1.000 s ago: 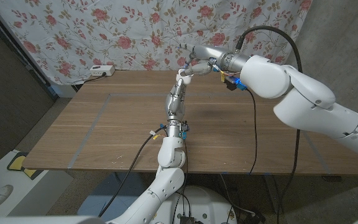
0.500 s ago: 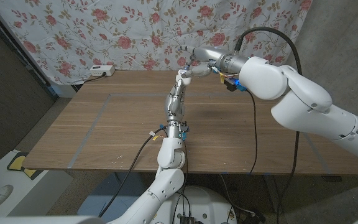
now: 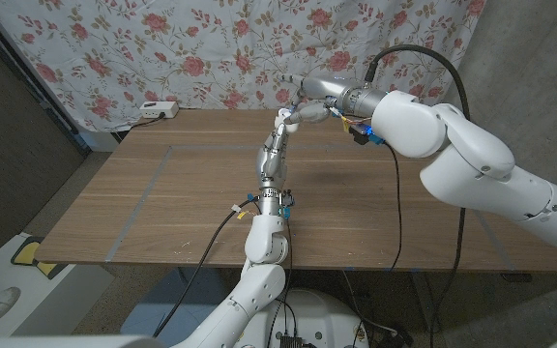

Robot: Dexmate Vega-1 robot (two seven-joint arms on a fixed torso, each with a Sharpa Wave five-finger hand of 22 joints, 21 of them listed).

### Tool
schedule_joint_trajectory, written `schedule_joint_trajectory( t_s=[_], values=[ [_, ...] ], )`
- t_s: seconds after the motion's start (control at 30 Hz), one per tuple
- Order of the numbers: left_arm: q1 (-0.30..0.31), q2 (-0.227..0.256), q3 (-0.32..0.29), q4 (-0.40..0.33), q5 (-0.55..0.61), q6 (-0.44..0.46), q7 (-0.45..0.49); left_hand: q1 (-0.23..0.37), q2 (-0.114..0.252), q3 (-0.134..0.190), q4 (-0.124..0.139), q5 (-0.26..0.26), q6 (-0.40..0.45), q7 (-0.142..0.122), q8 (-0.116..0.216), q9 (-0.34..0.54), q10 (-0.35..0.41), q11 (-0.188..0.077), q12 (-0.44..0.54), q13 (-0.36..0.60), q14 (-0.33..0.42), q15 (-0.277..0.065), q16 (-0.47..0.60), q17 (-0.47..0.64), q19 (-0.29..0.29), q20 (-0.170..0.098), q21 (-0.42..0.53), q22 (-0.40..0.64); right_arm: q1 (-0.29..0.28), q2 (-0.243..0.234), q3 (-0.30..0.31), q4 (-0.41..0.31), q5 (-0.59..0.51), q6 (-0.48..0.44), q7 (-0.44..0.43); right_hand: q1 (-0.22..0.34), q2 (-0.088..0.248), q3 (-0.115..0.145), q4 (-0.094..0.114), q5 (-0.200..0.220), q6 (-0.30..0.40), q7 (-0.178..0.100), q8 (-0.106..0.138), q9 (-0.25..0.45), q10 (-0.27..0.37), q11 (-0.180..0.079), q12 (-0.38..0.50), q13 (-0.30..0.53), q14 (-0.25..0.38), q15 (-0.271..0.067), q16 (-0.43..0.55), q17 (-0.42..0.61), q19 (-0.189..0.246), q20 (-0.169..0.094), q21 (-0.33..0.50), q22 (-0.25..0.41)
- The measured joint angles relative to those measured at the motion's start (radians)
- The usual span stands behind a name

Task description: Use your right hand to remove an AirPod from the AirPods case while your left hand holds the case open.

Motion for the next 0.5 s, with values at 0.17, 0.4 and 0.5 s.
schedule_joint_trajectory(
  t_s=[0.17,0.4,0.5],
  values=[
    [0.002,0.002,0.003,-0.003,0.002,0.000,0.002,0.000,0.000,0.000,0.000,0.000,0.000,0.000,0.001,0.000,0.000,0.000,0.000,0.000,0.001,-0.001,0.000,0.000,0.000,0.000,0.000,0.000,-0.005,0.000,0.000,-0.004,-0.015,-0.003,0.011,-0.008,0.000,0.000,0.002,0.000,0.000,0.000,0.004,0.000,0.005,-0.005,0.005,0.000,0.008,-0.007,0.000,0.004,0.006,-0.006,0.000,0.000],
    [0.003,0.007,0.009,-0.003,0.003,-0.002,-0.001,0.000,0.000,-0.004,0.004,0.004,0.000,0.000,0.001,0.000,0.000,0.000,0.000,0.000,0.001,-0.001,0.000,0.000,0.000,0.000,0.000,0.000,-0.012,-0.003,0.001,-0.010,-0.038,-0.002,0.029,-0.017,0.009,-0.003,0.011,0.000,0.000,0.000,0.004,-0.005,0.011,-0.011,0.005,-0.003,0.008,-0.007,0.000,0.004,0.005,-0.006,0.000,0.000],
    [0.002,0.009,0.011,-0.004,0.003,-0.004,-0.005,0.000,0.000,-0.004,0.004,0.004,0.000,0.000,0.001,0.000,0.000,0.000,0.000,0.000,0.001,-0.001,0.000,0.000,0.000,0.000,0.000,0.000,-0.016,-0.005,0.002,-0.013,-0.048,0.000,0.036,-0.028,0.009,-0.002,0.019,0.000,0.000,0.000,0.004,-0.005,0.011,-0.011,0.005,-0.003,0.008,-0.007,0.005,0.008,0.005,-0.006,0.000,0.000]
  ],
)
